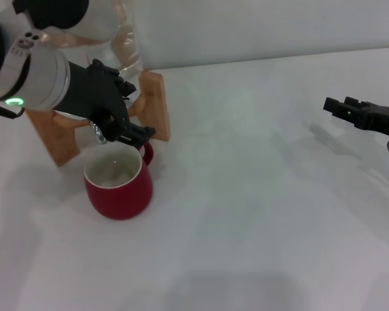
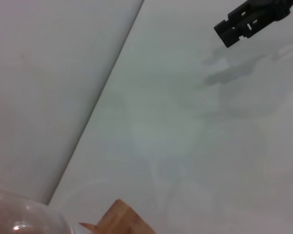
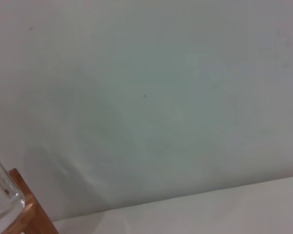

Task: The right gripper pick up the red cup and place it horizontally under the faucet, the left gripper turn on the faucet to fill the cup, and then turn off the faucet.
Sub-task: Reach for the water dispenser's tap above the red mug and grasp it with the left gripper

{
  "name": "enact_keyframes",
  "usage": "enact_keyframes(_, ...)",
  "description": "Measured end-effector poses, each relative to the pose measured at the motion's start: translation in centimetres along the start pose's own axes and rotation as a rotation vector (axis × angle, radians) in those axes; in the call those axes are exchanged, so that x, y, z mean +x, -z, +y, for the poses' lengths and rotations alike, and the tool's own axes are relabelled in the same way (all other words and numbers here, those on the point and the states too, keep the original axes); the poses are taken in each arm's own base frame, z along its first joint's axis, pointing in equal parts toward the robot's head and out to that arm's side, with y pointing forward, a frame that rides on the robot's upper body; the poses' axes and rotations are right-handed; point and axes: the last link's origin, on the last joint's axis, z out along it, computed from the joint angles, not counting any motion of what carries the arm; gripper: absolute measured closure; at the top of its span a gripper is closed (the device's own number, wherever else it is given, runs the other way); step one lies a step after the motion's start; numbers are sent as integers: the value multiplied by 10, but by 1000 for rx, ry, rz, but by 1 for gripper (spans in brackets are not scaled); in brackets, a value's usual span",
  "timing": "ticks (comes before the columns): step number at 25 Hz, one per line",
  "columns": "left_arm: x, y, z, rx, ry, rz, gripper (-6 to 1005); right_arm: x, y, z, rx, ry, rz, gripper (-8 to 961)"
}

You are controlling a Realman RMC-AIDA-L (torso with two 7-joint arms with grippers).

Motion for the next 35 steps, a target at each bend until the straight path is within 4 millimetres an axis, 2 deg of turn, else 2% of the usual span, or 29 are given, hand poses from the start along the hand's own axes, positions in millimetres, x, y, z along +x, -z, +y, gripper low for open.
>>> enact_keyframes(18, 0, 7, 7, -27, 3, -22, 200, 0, 2, 0, -6, 1, 1, 358)
enact_keyframes(35, 1, 7, 1, 21, 9, -2, 200, 2, 0, 1, -11, -3, 6, 359)
